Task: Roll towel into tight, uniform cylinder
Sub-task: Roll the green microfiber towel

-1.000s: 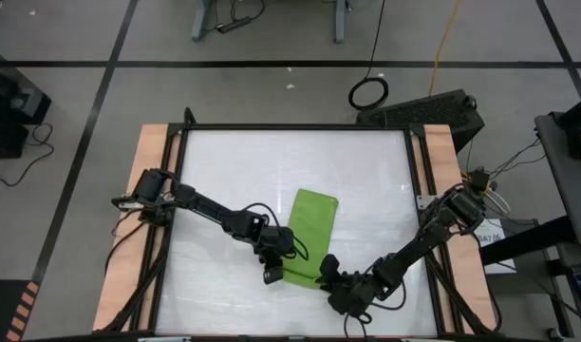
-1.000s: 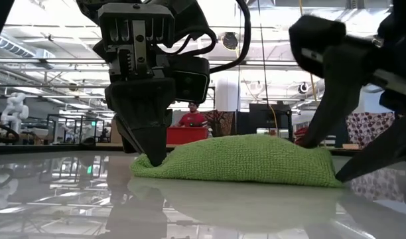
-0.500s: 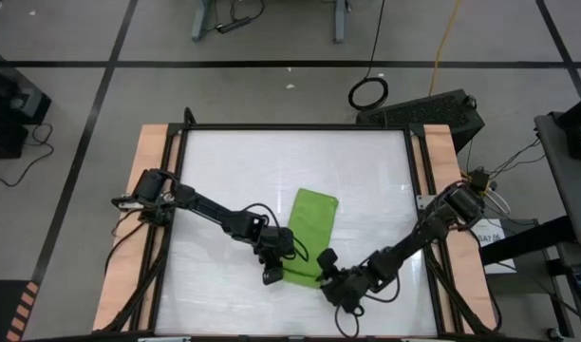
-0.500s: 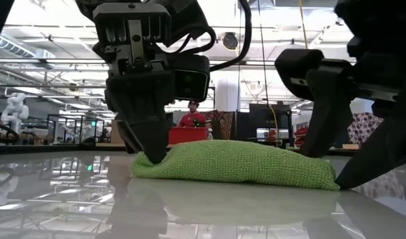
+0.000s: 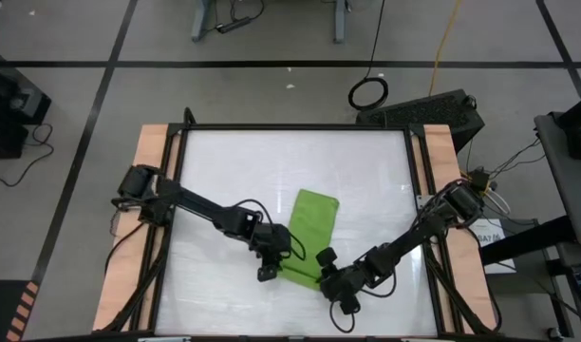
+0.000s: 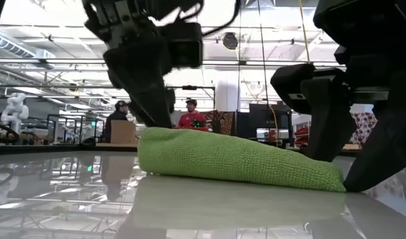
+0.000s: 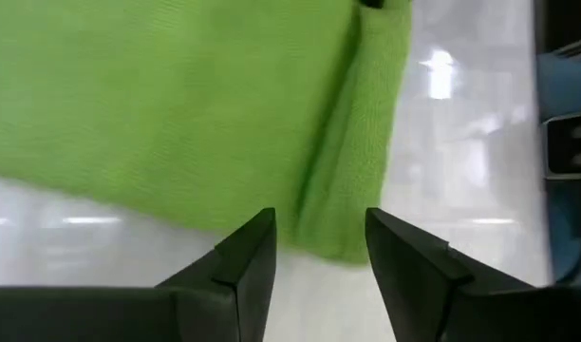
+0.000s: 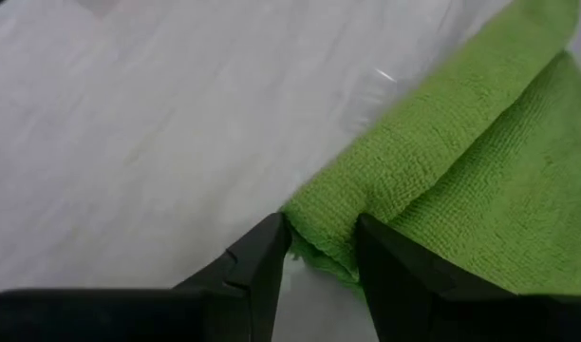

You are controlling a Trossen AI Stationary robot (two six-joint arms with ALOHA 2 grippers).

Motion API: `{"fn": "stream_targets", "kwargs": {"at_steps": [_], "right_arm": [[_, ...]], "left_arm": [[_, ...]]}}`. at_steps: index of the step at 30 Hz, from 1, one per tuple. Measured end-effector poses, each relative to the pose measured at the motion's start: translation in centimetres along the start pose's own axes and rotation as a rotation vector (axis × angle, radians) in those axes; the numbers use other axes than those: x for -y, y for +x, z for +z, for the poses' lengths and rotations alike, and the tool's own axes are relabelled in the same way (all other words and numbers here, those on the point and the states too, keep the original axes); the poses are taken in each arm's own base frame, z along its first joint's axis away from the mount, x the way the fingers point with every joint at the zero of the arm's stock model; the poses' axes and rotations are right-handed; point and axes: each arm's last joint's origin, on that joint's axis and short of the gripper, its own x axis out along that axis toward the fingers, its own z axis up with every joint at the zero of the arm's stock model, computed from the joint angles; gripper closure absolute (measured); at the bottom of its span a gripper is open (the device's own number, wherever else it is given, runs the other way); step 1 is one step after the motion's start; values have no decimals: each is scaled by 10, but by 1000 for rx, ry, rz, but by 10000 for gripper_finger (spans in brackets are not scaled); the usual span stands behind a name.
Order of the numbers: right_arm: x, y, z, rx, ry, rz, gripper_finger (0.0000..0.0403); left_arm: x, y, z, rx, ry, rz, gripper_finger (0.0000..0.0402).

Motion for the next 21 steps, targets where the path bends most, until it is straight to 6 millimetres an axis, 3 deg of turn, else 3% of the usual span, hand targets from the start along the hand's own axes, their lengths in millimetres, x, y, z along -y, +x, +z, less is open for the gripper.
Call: {"fn": "stream_targets", "kwargs": {"at_steps": [5,8,15,21], "right_arm": [[4,1,-1,-9,42,36,275],[7,2,-1,-12,58,55,275],[14,3,-1,-17,96,89,275],[16,3,0,-8,116,109,275]], "left_arm": [[15,-23,-6,38,124,163,234],[31,-25,-12,72,279,249,234],[78,-3,-39,95,763,341,233],[89,21,-52,67,1034,414,233]]}}
